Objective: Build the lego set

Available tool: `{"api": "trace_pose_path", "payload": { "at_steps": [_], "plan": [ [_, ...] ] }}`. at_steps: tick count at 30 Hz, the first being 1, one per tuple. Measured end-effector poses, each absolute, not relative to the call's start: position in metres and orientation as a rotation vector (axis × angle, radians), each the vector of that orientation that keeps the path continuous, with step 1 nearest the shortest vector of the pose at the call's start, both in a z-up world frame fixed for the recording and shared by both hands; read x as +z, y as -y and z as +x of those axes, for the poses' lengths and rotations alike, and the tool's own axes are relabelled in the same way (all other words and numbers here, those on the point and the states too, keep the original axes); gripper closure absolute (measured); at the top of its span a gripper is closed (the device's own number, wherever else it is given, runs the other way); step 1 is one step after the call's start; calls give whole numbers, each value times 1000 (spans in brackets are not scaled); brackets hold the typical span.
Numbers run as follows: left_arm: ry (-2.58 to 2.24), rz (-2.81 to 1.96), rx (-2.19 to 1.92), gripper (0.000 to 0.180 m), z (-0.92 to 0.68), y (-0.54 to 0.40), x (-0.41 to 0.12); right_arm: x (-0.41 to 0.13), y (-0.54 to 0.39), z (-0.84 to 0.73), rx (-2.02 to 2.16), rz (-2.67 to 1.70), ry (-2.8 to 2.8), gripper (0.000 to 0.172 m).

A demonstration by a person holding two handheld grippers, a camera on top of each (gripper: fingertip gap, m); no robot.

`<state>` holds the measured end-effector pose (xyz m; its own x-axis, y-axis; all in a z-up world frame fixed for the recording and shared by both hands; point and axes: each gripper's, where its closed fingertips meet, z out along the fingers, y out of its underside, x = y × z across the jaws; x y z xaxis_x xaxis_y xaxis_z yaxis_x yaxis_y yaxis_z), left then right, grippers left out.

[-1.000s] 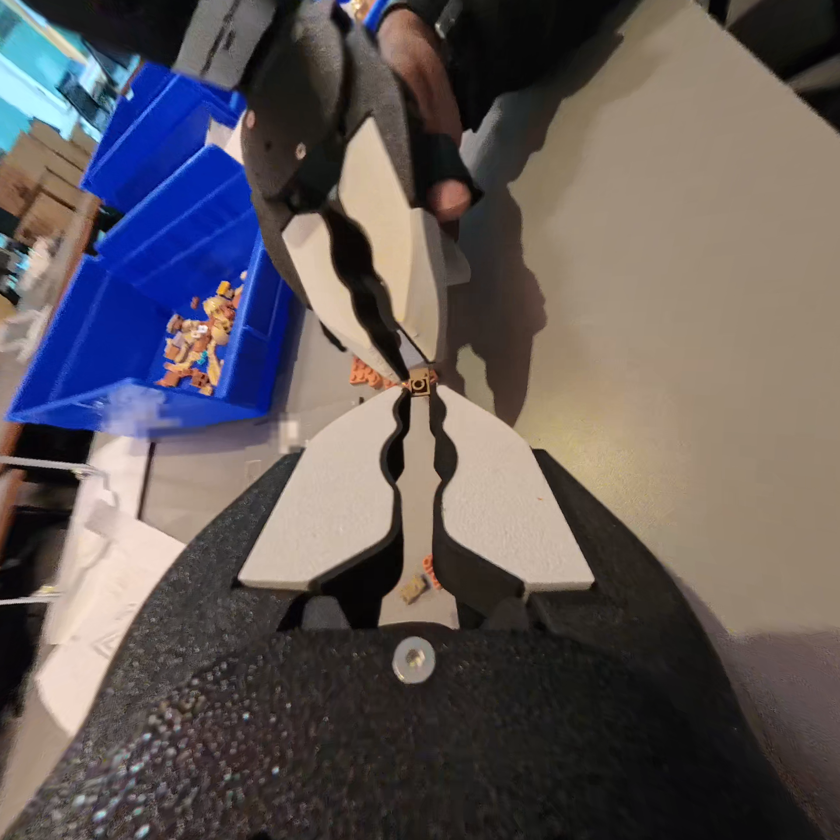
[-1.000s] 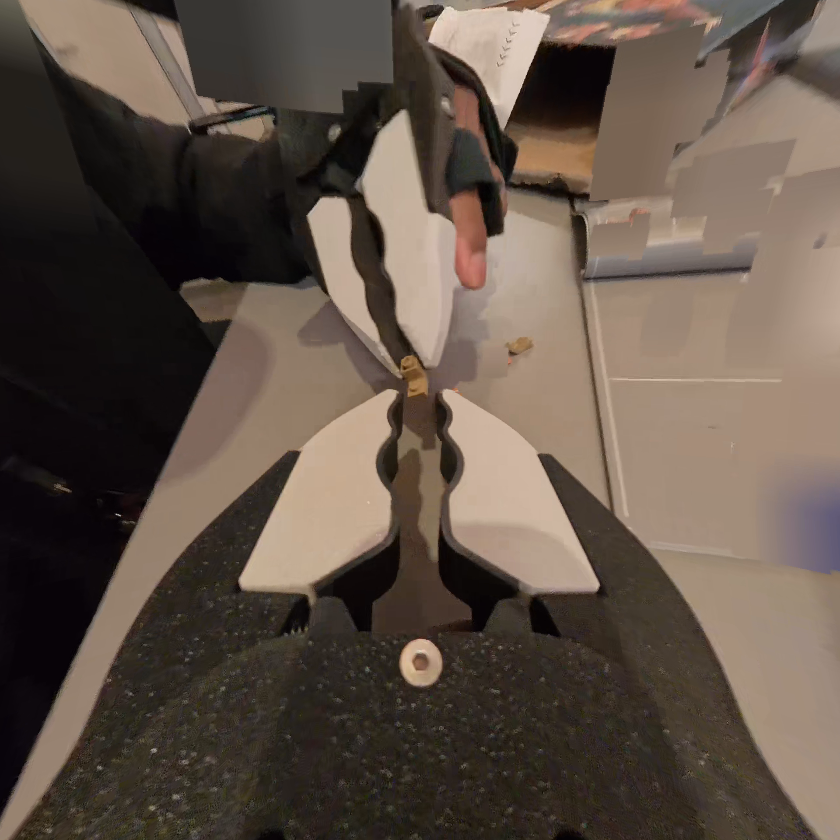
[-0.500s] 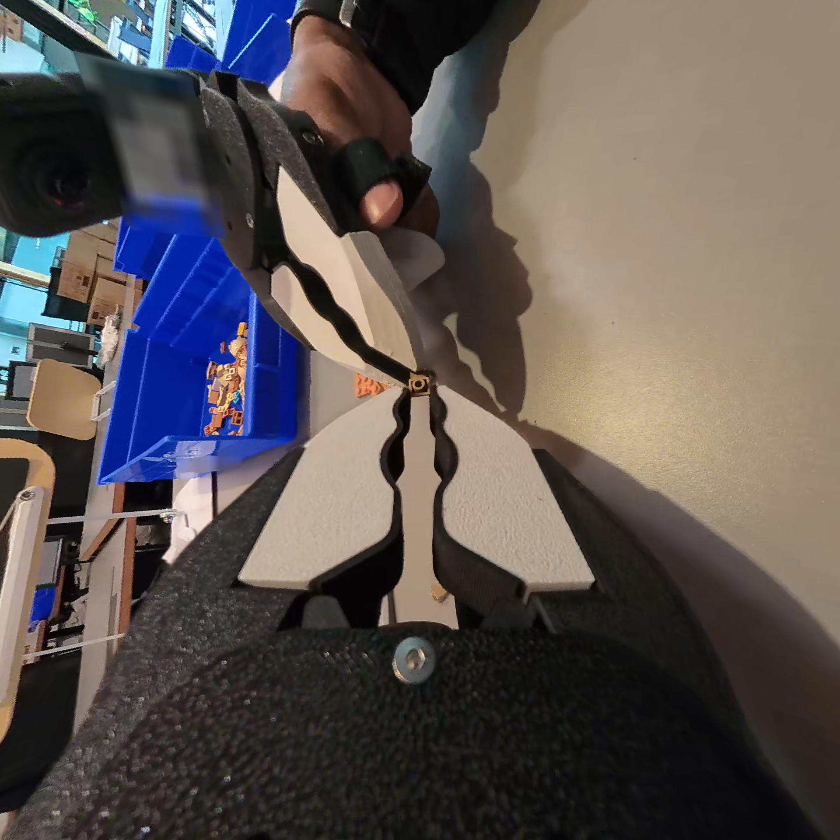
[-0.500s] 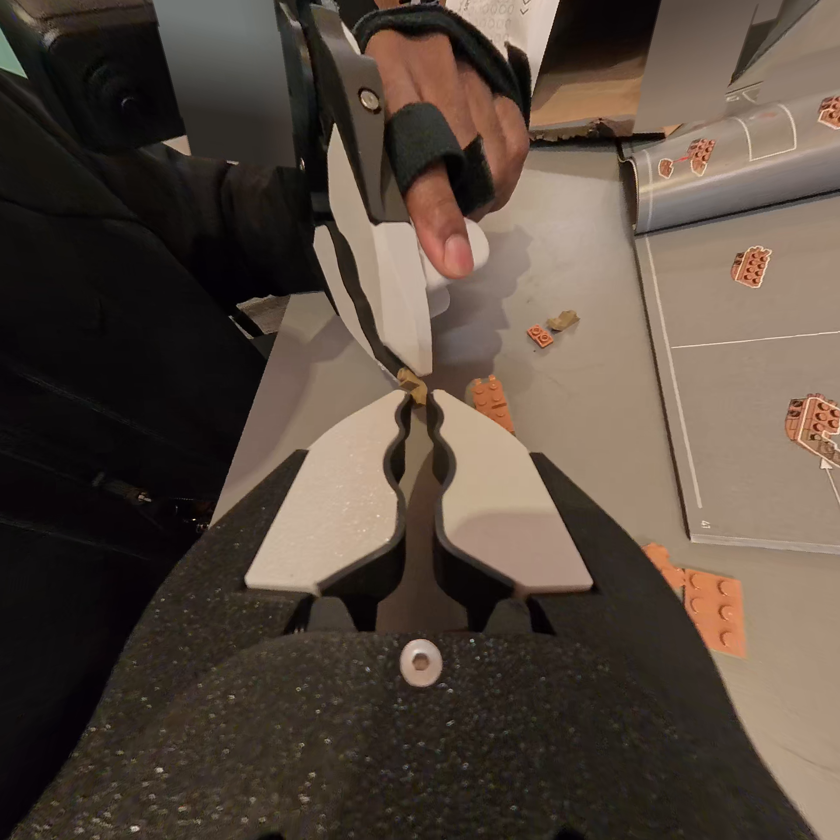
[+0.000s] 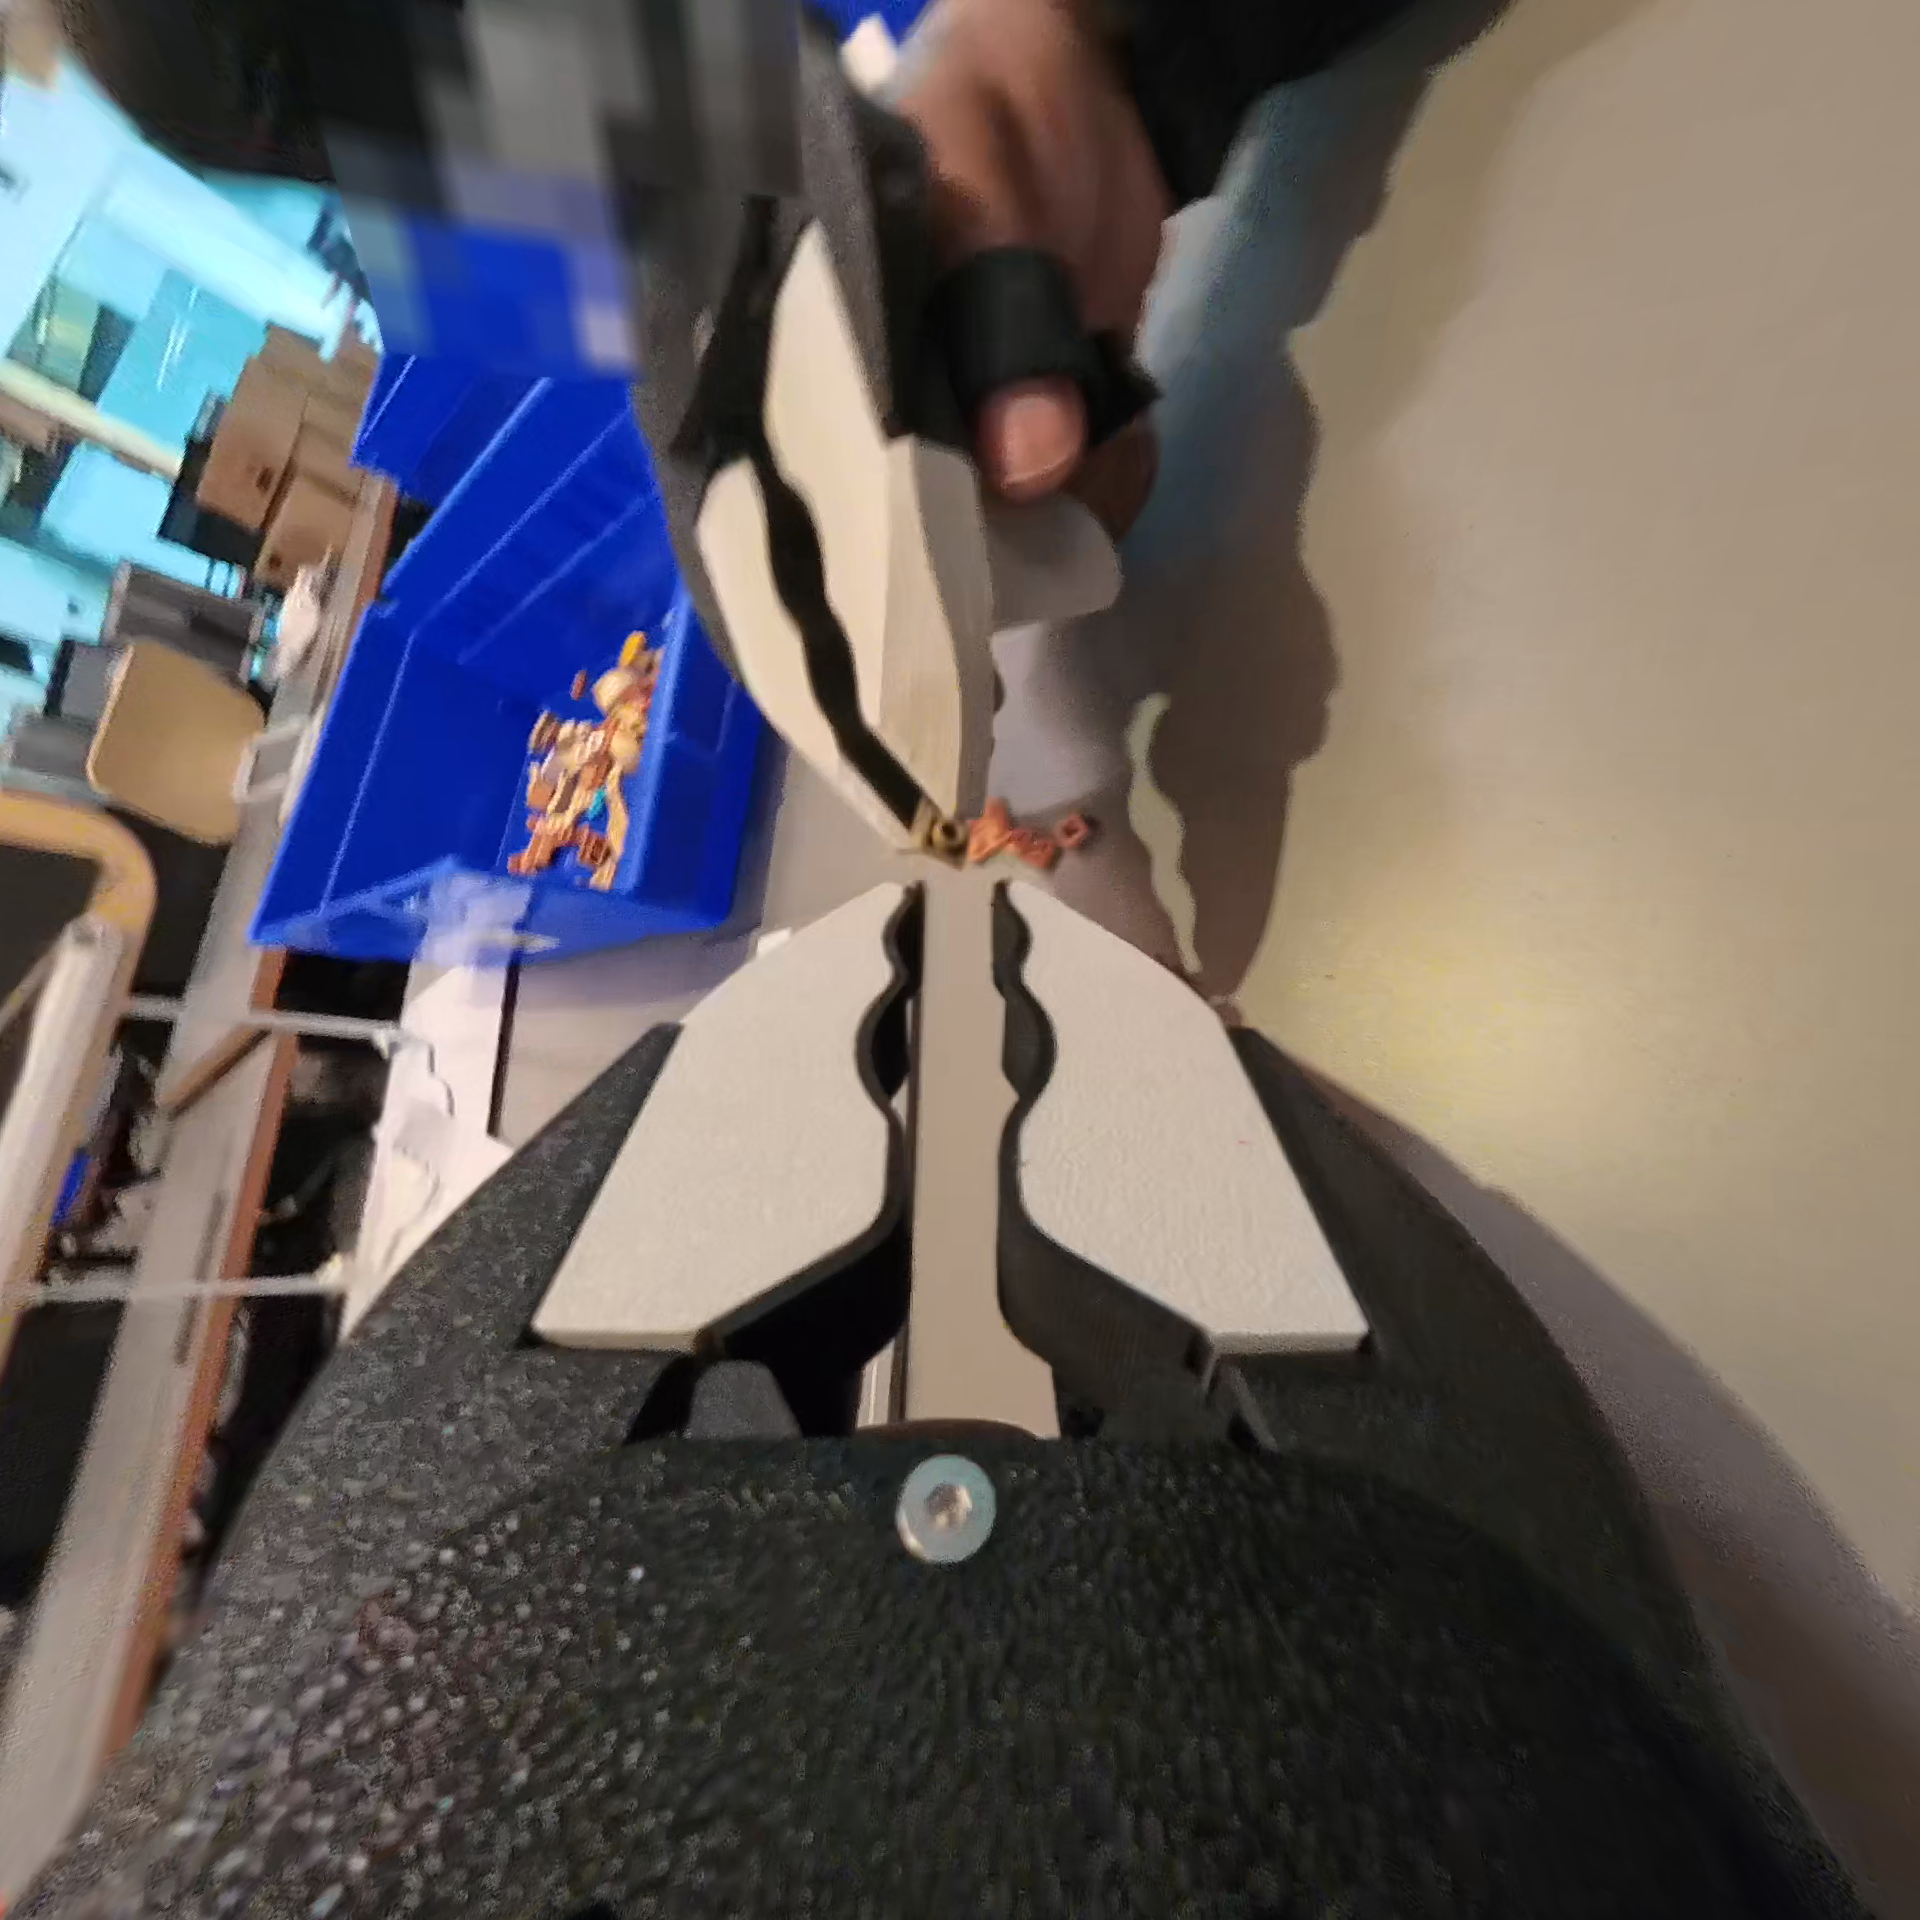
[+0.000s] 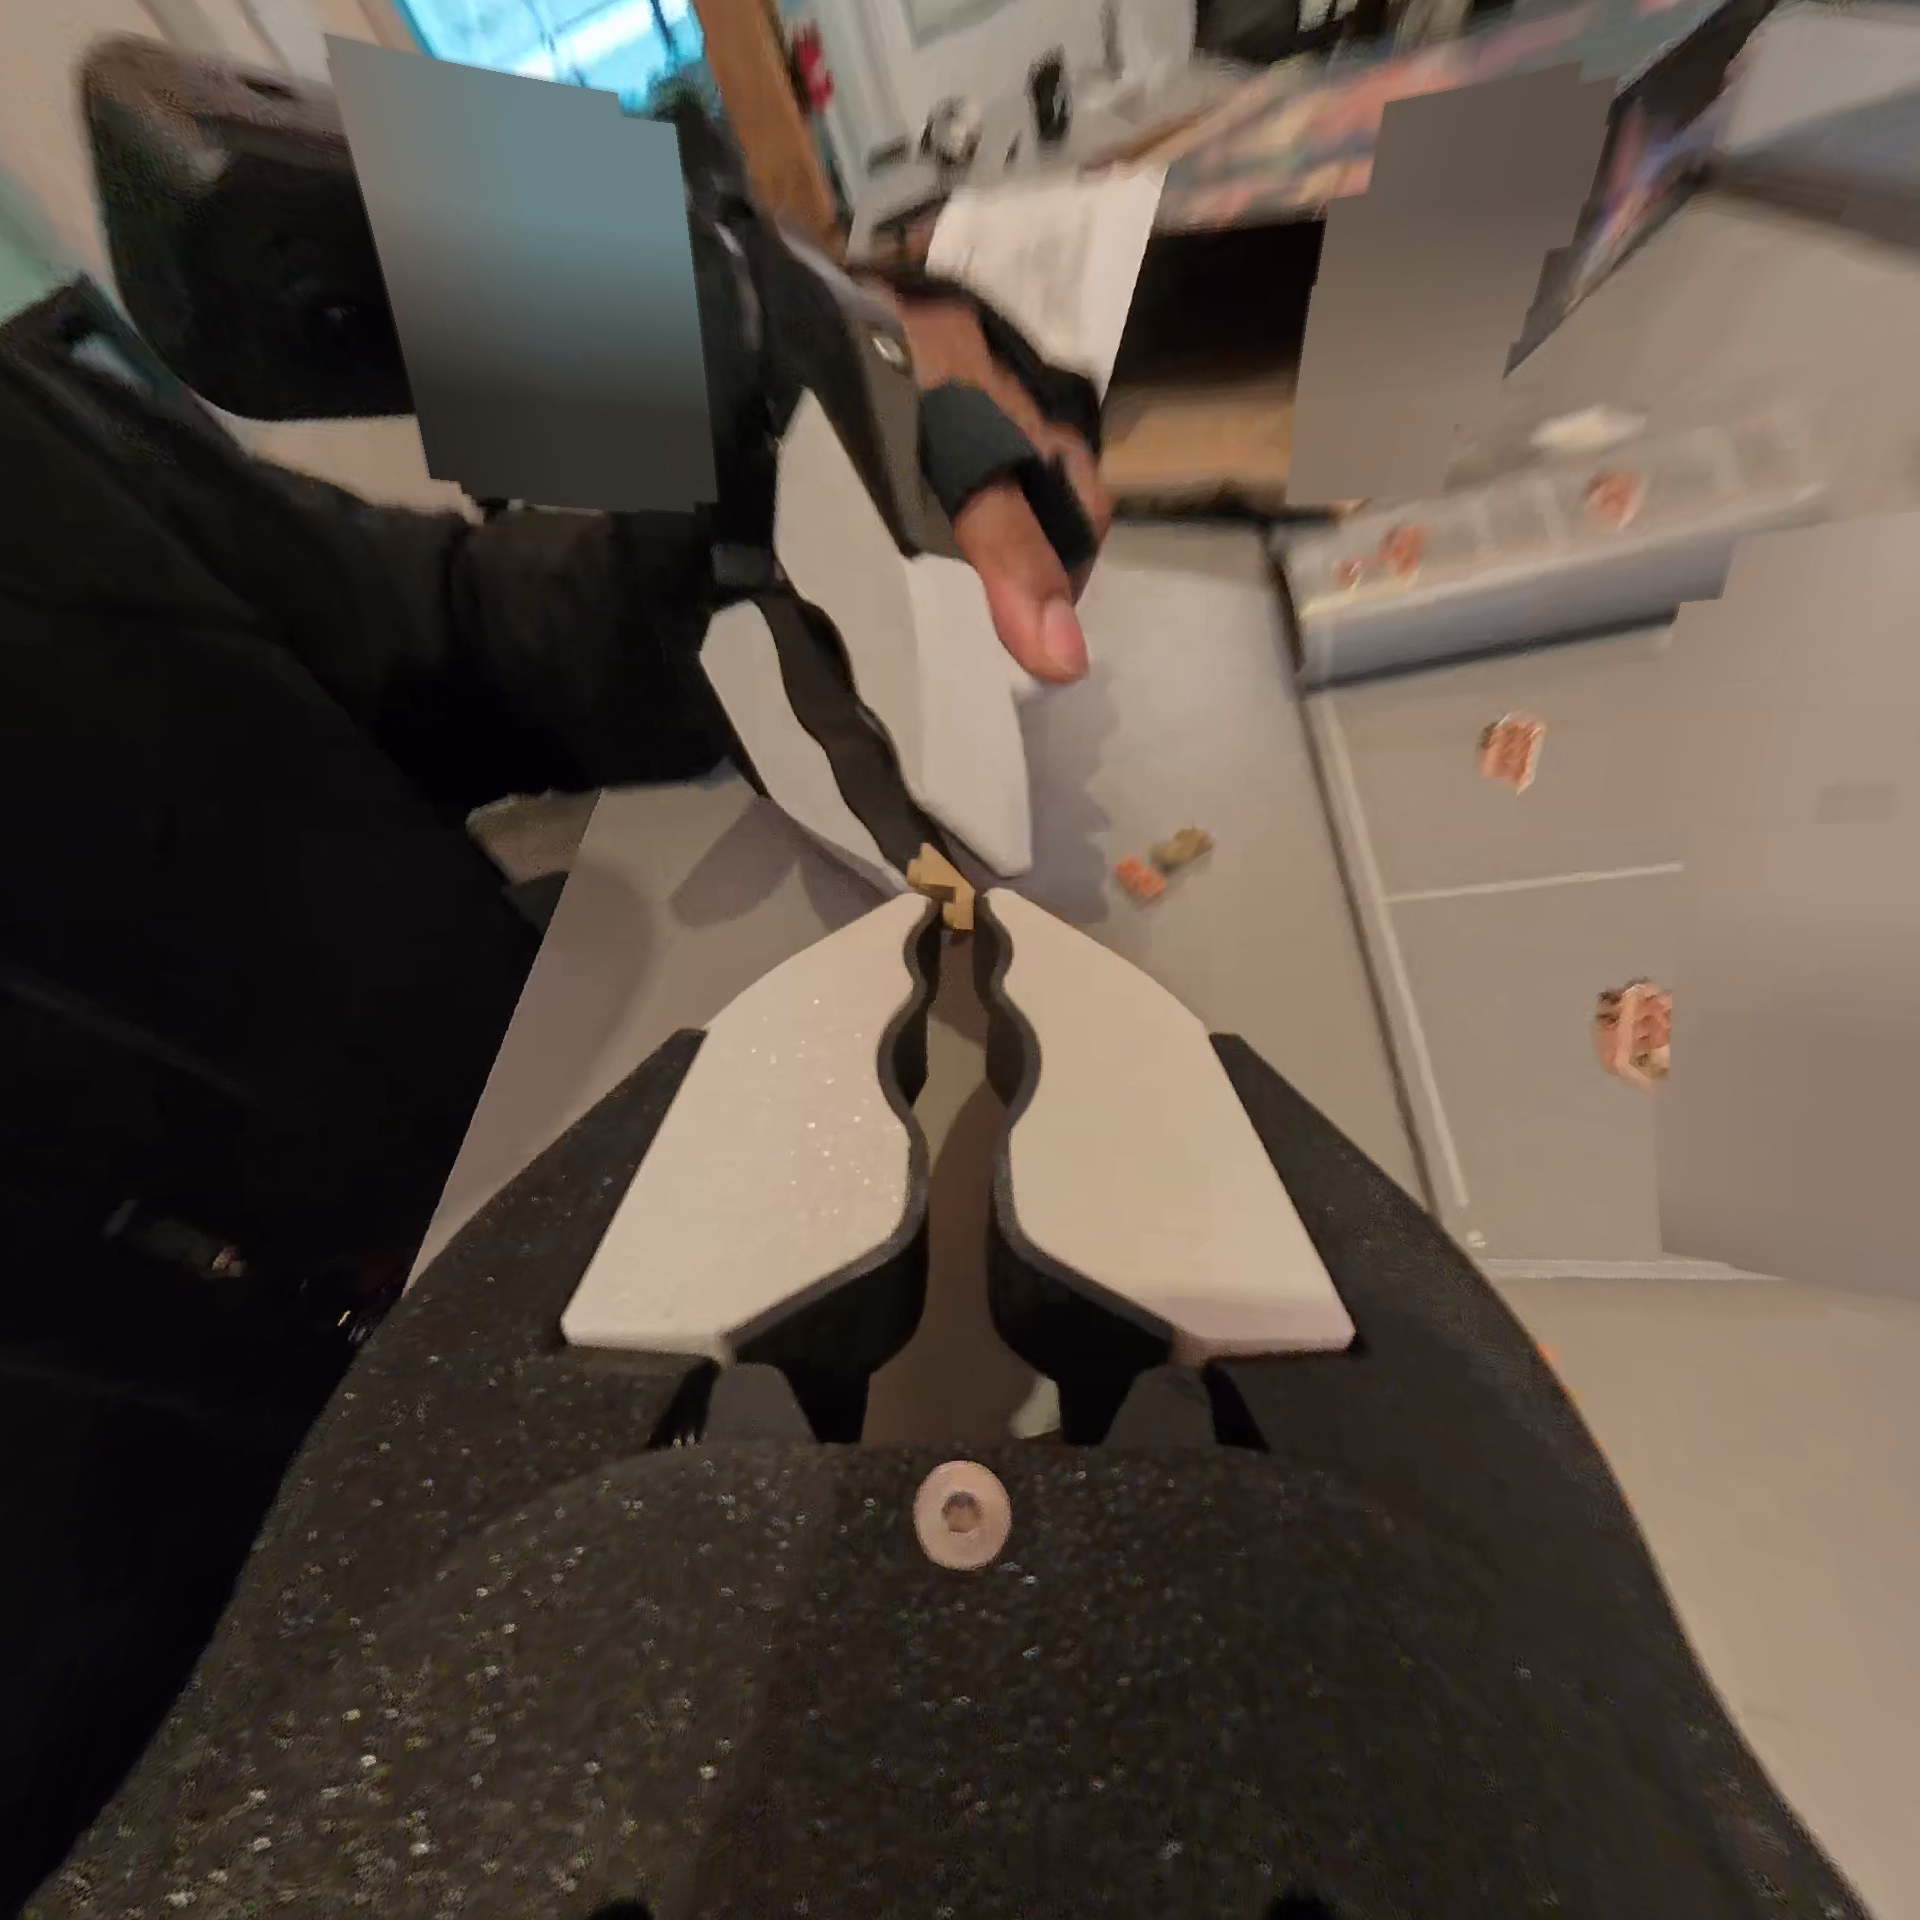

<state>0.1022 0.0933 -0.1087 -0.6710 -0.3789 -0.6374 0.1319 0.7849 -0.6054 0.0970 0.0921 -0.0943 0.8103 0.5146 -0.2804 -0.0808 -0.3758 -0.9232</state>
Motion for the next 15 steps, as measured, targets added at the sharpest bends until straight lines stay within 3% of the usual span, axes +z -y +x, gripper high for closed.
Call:
{"api": "trace_pose_path", "payload": {
  "at_steps": [3,15],
  "plan": [
    [-2136,-426,-978,161,111,-102,-99,-73,-101,115,454,-1731,239,167],
    [-1788,-1370,-2032,165,120,-96,-66,-61,-106,126,-379,-1549,365,167]
  ]
}}
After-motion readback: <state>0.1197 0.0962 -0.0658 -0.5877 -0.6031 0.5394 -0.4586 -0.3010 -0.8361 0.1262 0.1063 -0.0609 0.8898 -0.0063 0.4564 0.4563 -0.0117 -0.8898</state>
